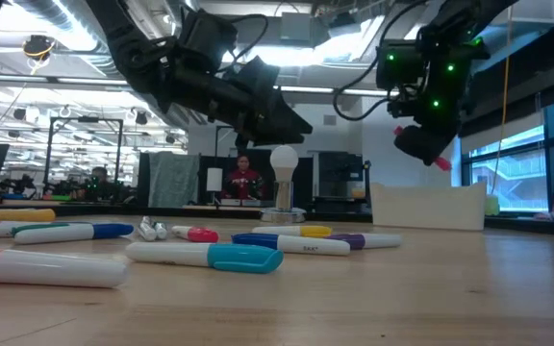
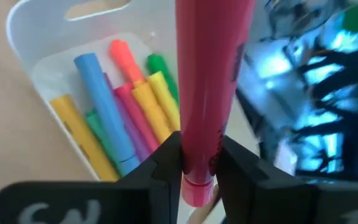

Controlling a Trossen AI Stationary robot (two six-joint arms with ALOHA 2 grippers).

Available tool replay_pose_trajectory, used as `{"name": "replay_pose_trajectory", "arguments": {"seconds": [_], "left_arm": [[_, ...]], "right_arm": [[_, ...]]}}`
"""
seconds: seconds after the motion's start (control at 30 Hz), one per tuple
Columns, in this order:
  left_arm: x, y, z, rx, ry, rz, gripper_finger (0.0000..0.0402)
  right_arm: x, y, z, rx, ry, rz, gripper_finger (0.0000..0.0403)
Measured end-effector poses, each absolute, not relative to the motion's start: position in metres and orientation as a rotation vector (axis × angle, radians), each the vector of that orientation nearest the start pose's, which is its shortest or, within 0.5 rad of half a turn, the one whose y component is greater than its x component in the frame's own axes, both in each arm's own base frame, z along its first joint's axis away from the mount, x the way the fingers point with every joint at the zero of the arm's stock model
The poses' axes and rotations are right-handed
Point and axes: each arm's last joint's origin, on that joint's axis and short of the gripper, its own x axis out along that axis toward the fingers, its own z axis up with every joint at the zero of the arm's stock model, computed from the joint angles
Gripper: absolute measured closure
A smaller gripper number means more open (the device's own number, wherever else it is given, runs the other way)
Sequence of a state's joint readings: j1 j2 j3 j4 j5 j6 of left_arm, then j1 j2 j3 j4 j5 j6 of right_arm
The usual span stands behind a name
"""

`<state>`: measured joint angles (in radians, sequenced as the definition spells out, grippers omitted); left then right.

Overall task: Pick & Place Markers
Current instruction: Put the large orange highlighter pen into the white bin

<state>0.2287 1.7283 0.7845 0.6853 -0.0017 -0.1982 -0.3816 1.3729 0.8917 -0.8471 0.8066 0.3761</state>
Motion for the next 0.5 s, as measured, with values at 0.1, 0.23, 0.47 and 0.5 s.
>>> {"name": "replay_pose_trajectory", "arguments": {"seconds": [0.1, 0.23, 0.47, 0.5], "left_arm": [[0.338, 0.079, 0.176, -0.225, 0.233, 0.253, 0.0233], [0.339, 0.075, 0.176, -0.224, 0.234, 0.244, 0.0233], [0.343, 0.063, 0.181, -0.214, 0.193, 0.202, 0.0233], [0.343, 0.061, 0.182, -0.212, 0.178, 0.194, 0.0233]], "right_arm": [[0.209, -0.11, 0.216, -0.034, 1.141, -1.282, 0.032], [0.207, -0.111, 0.209, -0.144, 1.159, -1.315, 0.0313], [0.197, -0.108, 0.188, -0.193, 1.191, -1.331, 0.0265], [0.195, -0.107, 0.186, -0.215, 1.18, -1.365, 0.0258]]}}
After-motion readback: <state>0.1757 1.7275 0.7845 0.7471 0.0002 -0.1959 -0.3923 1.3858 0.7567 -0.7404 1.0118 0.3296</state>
